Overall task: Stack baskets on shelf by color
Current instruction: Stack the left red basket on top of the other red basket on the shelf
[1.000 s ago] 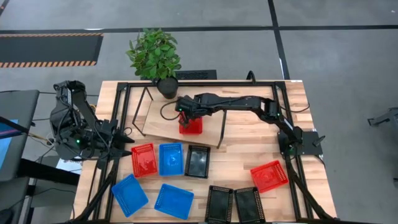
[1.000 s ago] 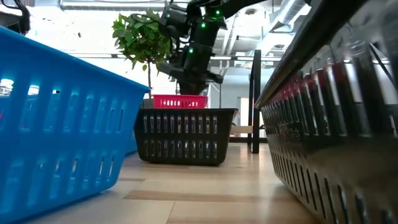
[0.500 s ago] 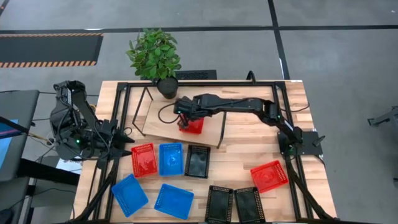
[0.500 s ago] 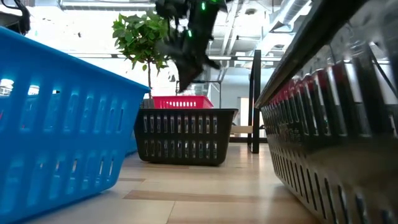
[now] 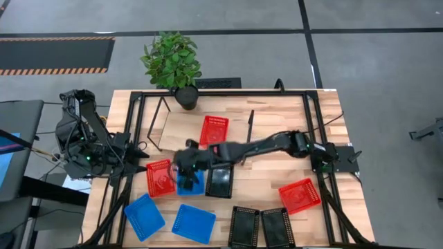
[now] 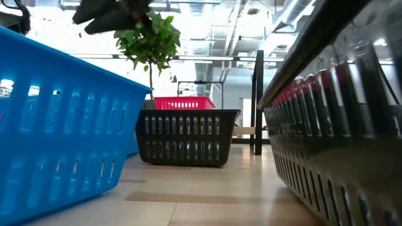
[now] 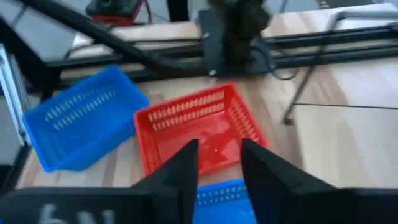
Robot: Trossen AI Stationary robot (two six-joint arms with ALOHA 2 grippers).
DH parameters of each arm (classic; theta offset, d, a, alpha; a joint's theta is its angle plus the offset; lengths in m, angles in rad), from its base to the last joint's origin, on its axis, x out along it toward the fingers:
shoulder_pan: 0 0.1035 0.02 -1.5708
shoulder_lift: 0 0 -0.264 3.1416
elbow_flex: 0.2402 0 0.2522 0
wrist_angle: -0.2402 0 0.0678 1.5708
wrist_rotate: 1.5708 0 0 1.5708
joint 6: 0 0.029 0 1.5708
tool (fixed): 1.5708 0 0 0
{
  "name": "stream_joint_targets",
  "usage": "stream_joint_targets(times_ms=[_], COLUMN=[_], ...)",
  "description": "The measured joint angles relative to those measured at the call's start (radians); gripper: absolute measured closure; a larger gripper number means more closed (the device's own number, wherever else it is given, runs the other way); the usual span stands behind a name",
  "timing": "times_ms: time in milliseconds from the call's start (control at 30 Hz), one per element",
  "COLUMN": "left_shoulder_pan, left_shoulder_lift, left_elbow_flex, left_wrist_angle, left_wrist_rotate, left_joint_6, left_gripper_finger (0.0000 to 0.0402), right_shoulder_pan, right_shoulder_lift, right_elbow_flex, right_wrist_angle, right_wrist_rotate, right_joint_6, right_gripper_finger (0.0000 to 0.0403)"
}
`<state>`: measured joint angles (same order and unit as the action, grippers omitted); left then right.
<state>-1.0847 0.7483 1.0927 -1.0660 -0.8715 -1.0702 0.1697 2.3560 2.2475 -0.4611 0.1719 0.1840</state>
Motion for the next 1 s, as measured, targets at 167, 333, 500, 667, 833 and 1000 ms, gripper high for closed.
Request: stream_joint_targets(times_ms=[167,333,500,667,833,1000], left_shoulder_pan=[0.0,0.012,0.044,0.08,0.118,0.121], left_shoulder_lift=[0.005,0.056,0.15,0.271,0.36,0.351], left_elbow_flex=[0.0,0.0,0.0,0.0,0.0,-0.026], left_wrist_angle=[-0.104,-0.354,-0.47,-0.47,-0.471,-0.477], left_wrist_rotate=[0.059,0.146,0.256,0.286,0.385,0.453], left_joint_6=[-0.09,-0.433,-0.571,-0.623,-0.74,-0.852], left_gripper_finger=[0.0165,0.0181,0.0201,0.0207,0.0197,0.0181], right_shoulder_pan=[0.021,0.044,0.067,0.08,0.094,0.115], right_shoulder_lift=[0.075,0.033,-0.042,-0.071,-0.086,-0.097], right_elbow_flex=[0.022,0.055,0.059,0.057,0.057,0.057], right_wrist_angle=[0.054,-0.077,-0.201,-0.263,-0.376,-0.506], right_wrist_rotate=[-0.018,-0.018,-0.017,-0.016,-0.015,0.012], right_joint_6=[0.025,0.044,0.05,0.061,0.177,0.241], right_gripper_finger=[0.0193,0.0186,0.0199,0.0209,0.0211,0.0212])
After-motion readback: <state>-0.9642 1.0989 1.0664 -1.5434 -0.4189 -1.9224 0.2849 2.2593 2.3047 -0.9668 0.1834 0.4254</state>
